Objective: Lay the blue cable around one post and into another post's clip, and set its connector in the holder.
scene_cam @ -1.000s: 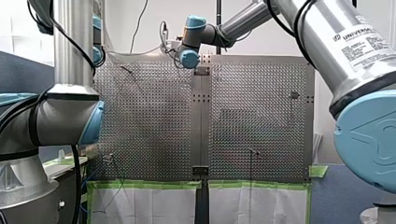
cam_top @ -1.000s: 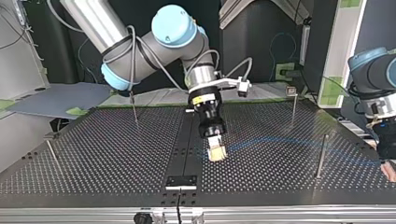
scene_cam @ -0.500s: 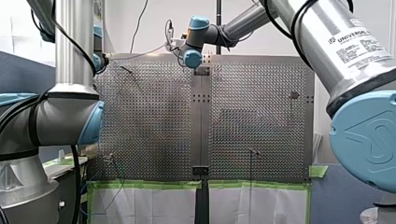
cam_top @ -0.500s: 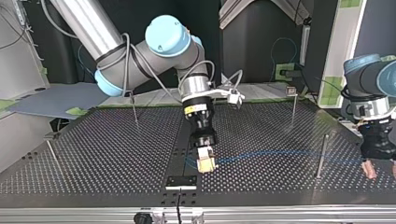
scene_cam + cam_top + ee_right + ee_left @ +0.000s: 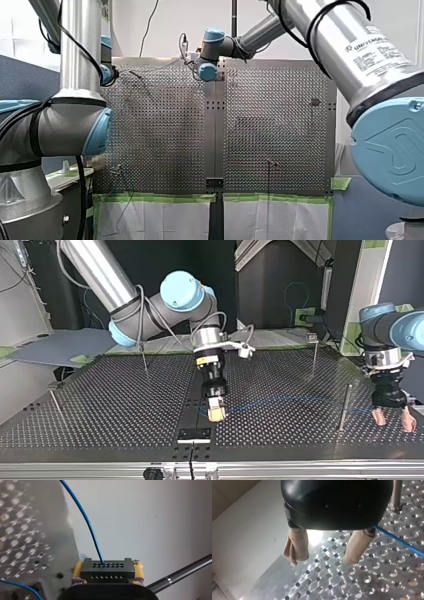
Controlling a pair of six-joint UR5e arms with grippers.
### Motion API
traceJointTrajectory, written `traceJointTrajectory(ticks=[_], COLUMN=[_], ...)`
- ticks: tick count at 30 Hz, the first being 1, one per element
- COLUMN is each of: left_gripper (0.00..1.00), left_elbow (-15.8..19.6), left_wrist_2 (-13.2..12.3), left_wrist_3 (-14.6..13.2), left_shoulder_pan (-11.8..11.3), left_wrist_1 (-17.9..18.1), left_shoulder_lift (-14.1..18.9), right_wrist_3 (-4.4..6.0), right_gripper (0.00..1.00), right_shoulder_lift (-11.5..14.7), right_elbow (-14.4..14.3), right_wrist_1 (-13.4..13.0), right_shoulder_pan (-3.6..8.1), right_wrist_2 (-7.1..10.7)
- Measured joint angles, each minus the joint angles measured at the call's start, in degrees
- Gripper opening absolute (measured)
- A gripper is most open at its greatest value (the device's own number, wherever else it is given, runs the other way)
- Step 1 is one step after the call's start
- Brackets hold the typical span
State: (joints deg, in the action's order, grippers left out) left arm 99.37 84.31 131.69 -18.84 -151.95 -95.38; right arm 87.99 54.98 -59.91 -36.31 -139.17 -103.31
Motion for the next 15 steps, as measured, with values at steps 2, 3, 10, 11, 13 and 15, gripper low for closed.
traceJointTrajectory(ticks=[2, 3, 10, 11, 13, 15], left_gripper=[1.0, 1.0, 1.0, 1.0, 1.0, 1.0], left_elbow=[0.0, 0.0, 0.14, 0.18, 0.59, 1.14], left_wrist_2=[0.08, 0.13, 0.87, 1.05, 1.61, 1.91], left_wrist_3=[-0.04, -0.12, -0.74, -0.76, -0.79, -0.76], left_shoulder_pan=[0.32, 0.5, 1.98, 2.1, 2.51, 2.73], left_wrist_1=[0.04, 0.03, -0.15, -0.16, -0.11, 0.14], left_shoulder_lift=[-0.05, -0.07, -0.09, -0.09, -0.1, -0.1], right_wrist_3=[0.02, 0.04, 0.48, 0.59, 0.73, 0.84], right_gripper=[0.0, 0.0, 0.0, 0.0, 0.0, 0.0], right_shoulder_lift=[-0.52, -0.73, -1.91, -2.0, -2.09, -2.18], right_elbow=[0.0, 0.0, 0.0, 0.01, 0.01, 0.01], right_wrist_1=[-0.05, -0.03, 0.62, 0.81, 1.02, 1.34], right_shoulder_pan=[0.49, 0.69, 2.73, 3.05, 3.5, 4.03], right_wrist_2=[-0.25, -0.37, -1.65, -1.76, -1.85, -1.91])
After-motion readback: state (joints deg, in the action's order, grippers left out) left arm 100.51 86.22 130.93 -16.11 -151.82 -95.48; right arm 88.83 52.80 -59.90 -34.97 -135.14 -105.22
